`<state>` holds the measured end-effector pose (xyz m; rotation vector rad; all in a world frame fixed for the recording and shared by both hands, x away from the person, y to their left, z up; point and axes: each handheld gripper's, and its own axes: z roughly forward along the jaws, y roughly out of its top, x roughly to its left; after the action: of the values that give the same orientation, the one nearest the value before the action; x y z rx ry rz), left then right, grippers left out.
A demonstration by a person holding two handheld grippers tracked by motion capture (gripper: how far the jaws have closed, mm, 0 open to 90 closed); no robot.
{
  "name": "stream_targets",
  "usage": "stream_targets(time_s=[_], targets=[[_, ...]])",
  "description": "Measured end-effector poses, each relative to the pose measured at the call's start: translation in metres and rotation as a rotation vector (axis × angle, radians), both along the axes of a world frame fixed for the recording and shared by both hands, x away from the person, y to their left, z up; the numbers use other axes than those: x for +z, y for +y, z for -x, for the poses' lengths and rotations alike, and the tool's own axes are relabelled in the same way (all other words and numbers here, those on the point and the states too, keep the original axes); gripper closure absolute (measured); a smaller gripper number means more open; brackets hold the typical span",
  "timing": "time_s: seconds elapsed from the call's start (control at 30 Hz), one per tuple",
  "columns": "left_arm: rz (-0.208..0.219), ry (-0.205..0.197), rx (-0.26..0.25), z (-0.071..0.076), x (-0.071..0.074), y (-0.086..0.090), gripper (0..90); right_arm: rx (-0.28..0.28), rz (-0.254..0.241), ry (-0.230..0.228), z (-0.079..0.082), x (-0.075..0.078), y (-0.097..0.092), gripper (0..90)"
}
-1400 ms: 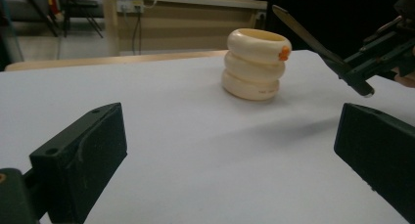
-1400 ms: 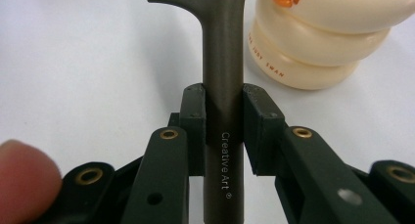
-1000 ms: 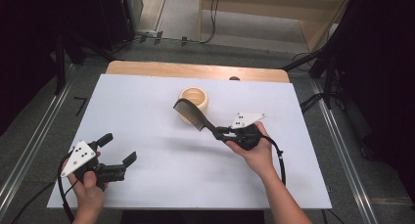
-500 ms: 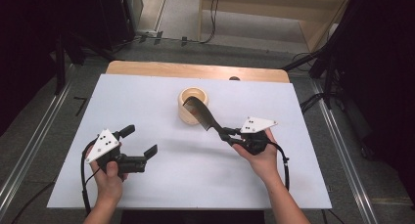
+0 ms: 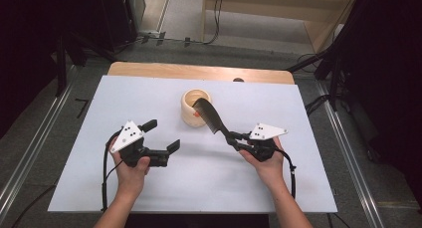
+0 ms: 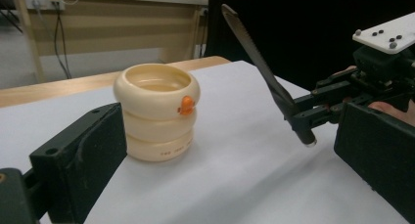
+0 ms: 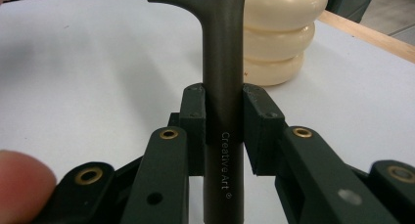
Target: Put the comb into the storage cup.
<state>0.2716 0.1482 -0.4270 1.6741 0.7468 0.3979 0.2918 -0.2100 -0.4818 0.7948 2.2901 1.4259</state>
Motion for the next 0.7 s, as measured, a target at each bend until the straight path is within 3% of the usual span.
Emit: stream_targets(time_s=[0.7], targets=[[0.012, 0.028, -0.059, -0.014, 0.001, -0.05, 0.0, -0.01, -0.042, -0.009, 0.006, -0.008, 0.005, 70.6]])
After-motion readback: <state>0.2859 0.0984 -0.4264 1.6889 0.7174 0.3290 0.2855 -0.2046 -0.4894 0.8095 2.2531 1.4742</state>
